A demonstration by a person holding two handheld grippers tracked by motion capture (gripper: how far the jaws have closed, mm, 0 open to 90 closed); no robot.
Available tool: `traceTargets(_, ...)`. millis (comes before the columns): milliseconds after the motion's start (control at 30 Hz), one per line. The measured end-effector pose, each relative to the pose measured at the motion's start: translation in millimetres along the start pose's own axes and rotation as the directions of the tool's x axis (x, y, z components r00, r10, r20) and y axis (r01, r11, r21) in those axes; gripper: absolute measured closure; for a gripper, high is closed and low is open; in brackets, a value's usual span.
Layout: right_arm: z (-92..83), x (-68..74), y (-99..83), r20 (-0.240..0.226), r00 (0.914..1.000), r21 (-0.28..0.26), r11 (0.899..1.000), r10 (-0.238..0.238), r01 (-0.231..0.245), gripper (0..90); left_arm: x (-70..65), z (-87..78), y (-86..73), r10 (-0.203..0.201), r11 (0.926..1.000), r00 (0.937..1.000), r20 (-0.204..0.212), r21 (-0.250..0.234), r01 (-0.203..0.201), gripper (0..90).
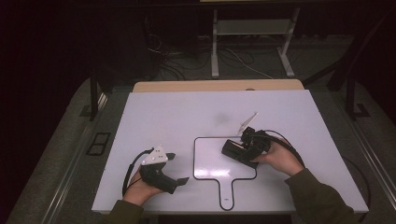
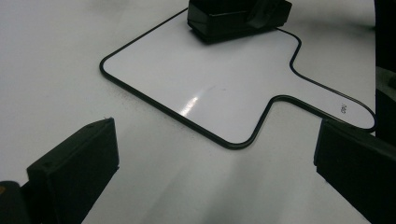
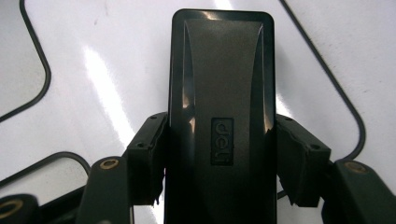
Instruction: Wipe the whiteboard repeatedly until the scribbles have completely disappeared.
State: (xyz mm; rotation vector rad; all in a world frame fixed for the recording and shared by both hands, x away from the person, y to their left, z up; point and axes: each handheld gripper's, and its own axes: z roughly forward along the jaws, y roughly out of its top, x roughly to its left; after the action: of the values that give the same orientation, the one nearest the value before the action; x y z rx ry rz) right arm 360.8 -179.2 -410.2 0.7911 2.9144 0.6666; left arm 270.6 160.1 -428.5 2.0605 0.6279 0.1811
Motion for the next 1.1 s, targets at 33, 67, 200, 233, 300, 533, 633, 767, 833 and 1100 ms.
traceTargets(33,-1.2,-0.9,0.6,0.002,1.0,-0.002,1.0,0.005,-0.005,39.0,0.1,0.0,-0.1,-0.001,1.0,1.0,0.0,0.001,0.001,0.0)
traceTargets(67,-2.5,-1.8,1.2,0.0,0.9999,-0.008,1.0,0.014,-0.014,39.0,0.6,0.0,-0.2,0.001,1.0,1.0,0.0,0.001,-0.001,0.0)
traceTargets(200,-5.8,-8.0,4.7,0.0,0.9995,-0.026,0.999,0.03,-0.03,39.0,1.6,-0.3,-1.2,-0.006,1.0,1.0,0.0,-0.003,0.006,0.0)
traceTargets(233,-6.3,-9.8,5.7,0.0,0.9996,-0.027,0.999,0.028,-0.028,38.9,2.1,-0.5,-1.3,-0.007,1.0,1.0,0.001,-0.004,0.007,0.0)
traceTargets(300,-7.2,-12.5,8.1,-0.003,0.9992,-0.038,0.998,0.04,-0.04,38.9,2.9,-0.7,-1.5,-0.008,1.0,1.0,0.003,-0.006,0.008,0.0)
traceTargets(533,-9.8,-22.2,18.0,0.0,0.9986,-0.061,0.997,0.052,-0.052,38.9,3.1,-1.8,-2.6,-0.011,0.9999,0.9999,-0.002,-0.005,0.011,0.0)
traceTargets(633,-11.2,-26.2,22.8,0.006,0.9978,-0.066,0.996,0.066,-0.066,38.9,2.8,-1.4,-1.9,-0.011,0.9999,0.9999,-0.001,-0.006,0.011,0.0)
traceTargets(767,-12.4,-33.7,28.1,0.003,0.9966,-0.088,0.993,0.083,-0.082,38.9,3.3,-1.0,-1.4,-0.012,0.9999,0.9999,-0.001,-0.007,0.012,0.0)
traceTargets(833,-12.2,-37.1,31.4,-0.002,0.9956,-0.097,0.991,0.093,-0.093,38.9,3.0,-0.8,-1.2,-0.009,0.9999,1.0,-0.001,-0.006,0.009,0.0)
traceTargets(1100,-6.5,-59.8,52.6,0.024,0.993,-0.109,0.988,0.115,-0.112,38.8,0.7,1.4,-0.2,-0.008,1.0,1.0,0.001,-0.003,0.008,0.0)
